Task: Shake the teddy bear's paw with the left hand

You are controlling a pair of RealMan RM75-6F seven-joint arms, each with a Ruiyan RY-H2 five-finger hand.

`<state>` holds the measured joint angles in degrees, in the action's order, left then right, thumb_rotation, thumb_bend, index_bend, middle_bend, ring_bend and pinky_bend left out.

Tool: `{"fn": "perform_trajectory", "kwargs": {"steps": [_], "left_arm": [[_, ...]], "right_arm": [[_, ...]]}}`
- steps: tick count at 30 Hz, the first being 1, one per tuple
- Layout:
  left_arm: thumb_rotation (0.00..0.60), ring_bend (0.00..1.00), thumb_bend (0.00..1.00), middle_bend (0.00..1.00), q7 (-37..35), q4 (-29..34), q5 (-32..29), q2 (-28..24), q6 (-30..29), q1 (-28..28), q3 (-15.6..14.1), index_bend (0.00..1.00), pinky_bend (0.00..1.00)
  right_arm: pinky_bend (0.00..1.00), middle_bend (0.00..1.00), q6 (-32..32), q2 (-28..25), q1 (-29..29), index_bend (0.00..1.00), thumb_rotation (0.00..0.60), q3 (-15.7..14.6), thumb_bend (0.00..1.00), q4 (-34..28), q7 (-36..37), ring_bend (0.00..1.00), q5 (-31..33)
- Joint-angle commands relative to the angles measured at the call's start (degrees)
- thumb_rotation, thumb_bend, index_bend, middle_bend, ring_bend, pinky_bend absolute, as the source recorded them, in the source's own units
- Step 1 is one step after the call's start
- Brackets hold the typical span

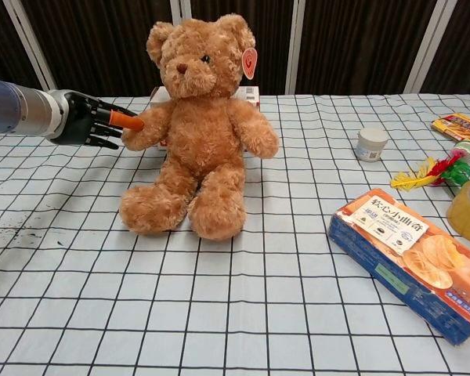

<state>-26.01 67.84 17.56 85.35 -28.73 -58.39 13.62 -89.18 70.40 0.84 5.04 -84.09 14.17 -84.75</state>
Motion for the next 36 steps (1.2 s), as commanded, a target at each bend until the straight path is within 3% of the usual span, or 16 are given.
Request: {"fn": "perform_trajectory", "kwargs": {"steps": [1,8,18,28,36], "left_arm": [[0.6,0.0,0.48,0.38,1.6,0.8,-1.9,-0.2,-0.9,-0.7,0.2,0.36,0.05],[0.6,0.0,0.48,0.38,3.7,2.4,-2.6,-0.9,-1.7,-0.8,1.5,0.36,0.05],[0.6,0.0,0.5,0.38,6.9,0.7,-5.8,0.7,-2.0,0.3,-0.3,0.37,0.05],[0.6,0.0,0.5,0.38,9.0,4.4,-4.0,-1.1,-3.8,-0.7,3.5,0.37,0.05],[0.6,0.0,0.5,0.38,11.7,3.2,-5.4,0.7,-4.3,0.2,1.0,0.37,0.05]], "right_arm": [[0.0,0.07,0.0,0.0,0.0,0.13,0.6,0.0,0.37,0.0,-0.1,0.09,0.0],[0.0,0.07,0.3,0.0,-0.1,0.13,0.6,-0.1,0.37,-0.1,-0.3,0.09,0.1],[0.0,0.07,0.3,-0.1,-0.1,0.13,0.6,-0.2,0.37,-0.2,-0.4,0.09,-0.1],[0.0,0.07,0.5,0.0,-0.2,0.13,0.6,-0.2,0.37,-0.2,-0.7,0.09,-0.1],[0.0,0.07,0.2,-0.1,-0.1,0.13,0.6,-0.2,0.37,-0.3,-0.6,0.09,-0.2]]}}
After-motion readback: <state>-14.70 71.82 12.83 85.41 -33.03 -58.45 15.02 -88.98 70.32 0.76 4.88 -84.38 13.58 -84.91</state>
